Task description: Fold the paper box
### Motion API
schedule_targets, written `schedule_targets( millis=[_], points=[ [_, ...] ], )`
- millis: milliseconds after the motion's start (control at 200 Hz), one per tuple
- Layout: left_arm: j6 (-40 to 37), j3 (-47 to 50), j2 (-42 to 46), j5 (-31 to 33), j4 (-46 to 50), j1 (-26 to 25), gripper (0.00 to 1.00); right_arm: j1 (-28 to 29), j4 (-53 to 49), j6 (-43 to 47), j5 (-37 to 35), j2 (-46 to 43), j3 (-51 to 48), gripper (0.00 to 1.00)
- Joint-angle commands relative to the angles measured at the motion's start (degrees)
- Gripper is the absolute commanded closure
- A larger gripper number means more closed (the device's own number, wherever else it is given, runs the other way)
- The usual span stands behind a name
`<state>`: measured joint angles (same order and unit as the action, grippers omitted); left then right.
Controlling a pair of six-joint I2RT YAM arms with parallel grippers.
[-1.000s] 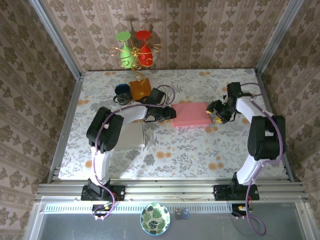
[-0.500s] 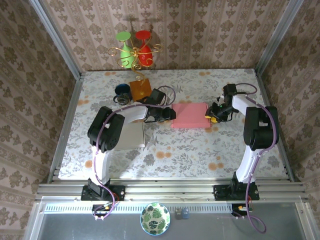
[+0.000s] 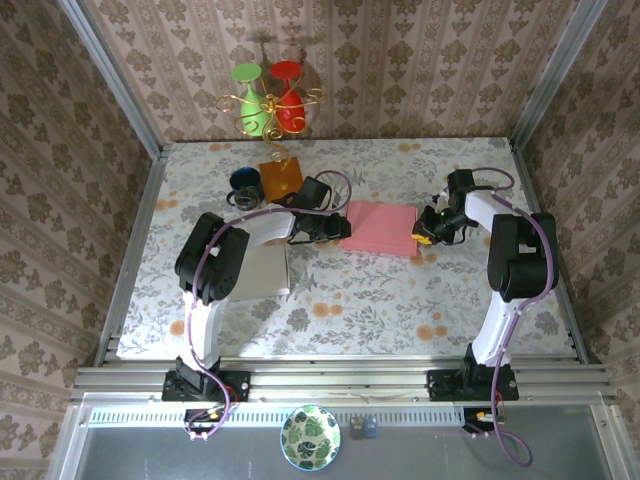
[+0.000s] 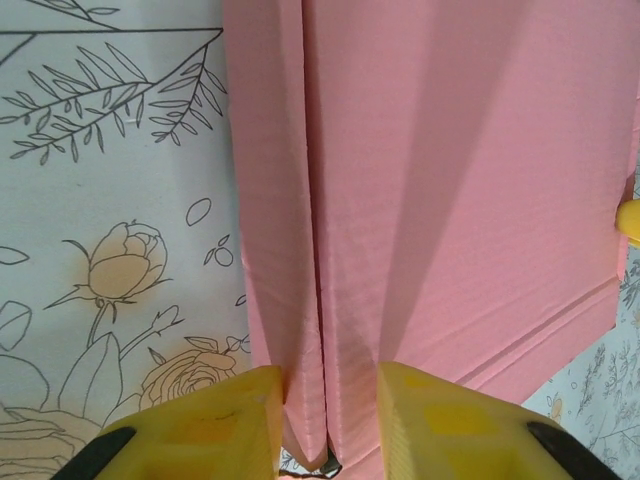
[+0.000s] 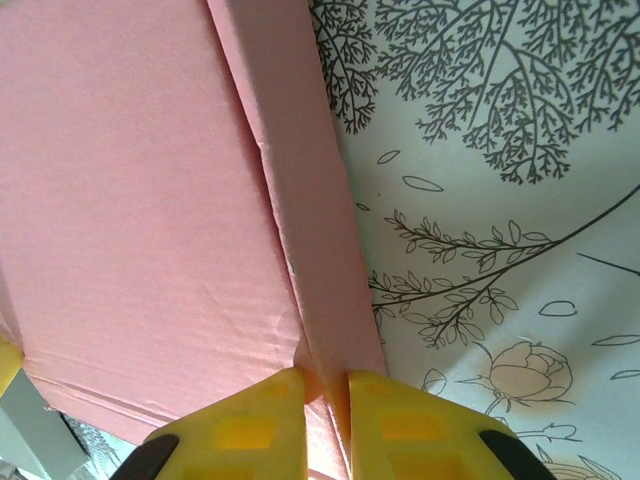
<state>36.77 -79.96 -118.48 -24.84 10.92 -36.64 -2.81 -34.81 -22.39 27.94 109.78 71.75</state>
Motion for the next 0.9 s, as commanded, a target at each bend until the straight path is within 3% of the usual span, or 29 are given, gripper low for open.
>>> schedule_targets(
  millis=[0, 120, 435, 685, 895],
  points=[
    [-1.79, 0.66, -1.22, -0.75, 0.33, 0.35, 0.71, 0.19, -1.53, 0.95, -0.58, -0.79, -1.88, 0.84],
    [-2.12, 0.69, -1.14, -0.13, 1.05, 0.43, 0.73, 0.17, -1.83, 1.47, -0.96, -1.07, -1.71, 0.81],
    [-3.55, 0.86, -1.74, 0.63, 2.97, 0.26, 0.78, 0.08, -1.67, 2.46, -2.32, -3.17, -1.46, 0.60],
    [-3.55, 0.13, -0.52, 0.74, 2.94, 0.18, 0.78, 0.17, -1.93, 2.89, -1.01, 0.39, -1.15, 0.69],
    [-2.42, -0.54, 2.76, 0.70, 2.00, 1.19, 0.66, 0.14, -3.31, 4.35, -2.18, 0.53, -0.48, 0.76]
  ],
)
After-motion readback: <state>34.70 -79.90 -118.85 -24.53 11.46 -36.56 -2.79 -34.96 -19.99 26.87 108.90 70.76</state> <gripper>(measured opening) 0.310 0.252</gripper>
